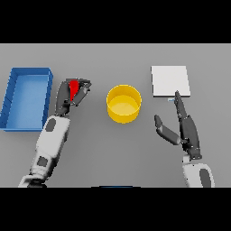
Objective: Pick up the red beaker and tilt it to pour out 1 green nut into yellow bowl. Pick up the yellow bowl and place it on the metallic measuring scale.
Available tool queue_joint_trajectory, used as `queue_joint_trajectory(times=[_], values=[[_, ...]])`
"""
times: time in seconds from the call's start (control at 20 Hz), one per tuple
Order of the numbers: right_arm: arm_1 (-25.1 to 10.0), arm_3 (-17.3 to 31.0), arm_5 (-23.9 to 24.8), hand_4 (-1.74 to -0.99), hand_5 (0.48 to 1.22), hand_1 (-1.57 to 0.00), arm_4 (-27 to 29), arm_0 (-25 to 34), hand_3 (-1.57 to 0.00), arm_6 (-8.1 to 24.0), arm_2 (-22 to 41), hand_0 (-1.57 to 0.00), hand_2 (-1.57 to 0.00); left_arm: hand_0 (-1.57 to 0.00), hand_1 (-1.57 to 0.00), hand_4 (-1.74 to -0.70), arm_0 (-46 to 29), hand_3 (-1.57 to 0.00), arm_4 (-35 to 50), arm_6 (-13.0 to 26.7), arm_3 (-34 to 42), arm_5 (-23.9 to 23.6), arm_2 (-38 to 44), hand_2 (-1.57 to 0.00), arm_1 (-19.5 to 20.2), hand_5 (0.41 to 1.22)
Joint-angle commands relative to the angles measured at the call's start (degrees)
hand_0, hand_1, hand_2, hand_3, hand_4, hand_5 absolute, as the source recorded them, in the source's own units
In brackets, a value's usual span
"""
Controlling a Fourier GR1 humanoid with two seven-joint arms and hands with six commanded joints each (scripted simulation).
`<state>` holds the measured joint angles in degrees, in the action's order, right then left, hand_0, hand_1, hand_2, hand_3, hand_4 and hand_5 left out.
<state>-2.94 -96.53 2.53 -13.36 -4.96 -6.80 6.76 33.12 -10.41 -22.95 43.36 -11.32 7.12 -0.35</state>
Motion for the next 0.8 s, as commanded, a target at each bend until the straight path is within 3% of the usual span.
queue_joint_trajectory(times=[0.0,0.2,0.45,0.5,0.6,0.75], values=[[0.14,0.71,0.2,-1.186,0.67,0.0,-0.42,0.21,0.0,-0.06,0.14,0.0,0.0,-1.46,-1.47,-1.69,0.8,-1.42,-0.32,0.91,0.05,-0.6,-0.06,-1.47,0.28,1.129],[-0.42,-0.04,1.07,-1.127,0.659,0.0,-1.74,-0.07,0.0,-0.26,0.13,0.0,0.0,-1.53,-1.53,-1.72,1.16,-1.51,-2.27,4.0,5.08,-0.54,-2.72,-1.53,1.8,1.126],[-0.77,0.16,1.58,-1.095,0.66,0.0,-3.05,-0.72,0.0,-1.56,0.51,0.0,0.0,-1.56,-1.56,-1.73,2.99,-1.55,-12.63,10.91,10.62,2.48,-12.09,-1.56,9.02,1.139],[-0.77,0.15,1.56,-1.092,0.661,0.0,-2.87,-0.05,0.0,-0.09,0.27,0.0,0.0,-1.56,-1.56,-1.74,3.45,-1.55,-14.54,12.01,11.38,3.2,-13.97,-1.56,9.86,1.136],[-0.47,-0.17,1.06,-1.092,0.667,0.0,-2.28,-0.82,0.0,-1.77,0.58,0.0,0.0,-1.56,-1.56,-1.74,3.66,-1.55,-16.75,13.86,12.82,4.18,-16.63,-1.56,10.3,1.127],[-0.54,-0.3,1.25,-1.092,0.664,0.0,-3.18,-0.93,0.0,-0.63,0.92,0.0,0.0,-1.56,-1.56,-1.74,3.59,-1.55,-18.57,16.5,15.05,4.76,-19.37,-1.56,9.92,1.136]])
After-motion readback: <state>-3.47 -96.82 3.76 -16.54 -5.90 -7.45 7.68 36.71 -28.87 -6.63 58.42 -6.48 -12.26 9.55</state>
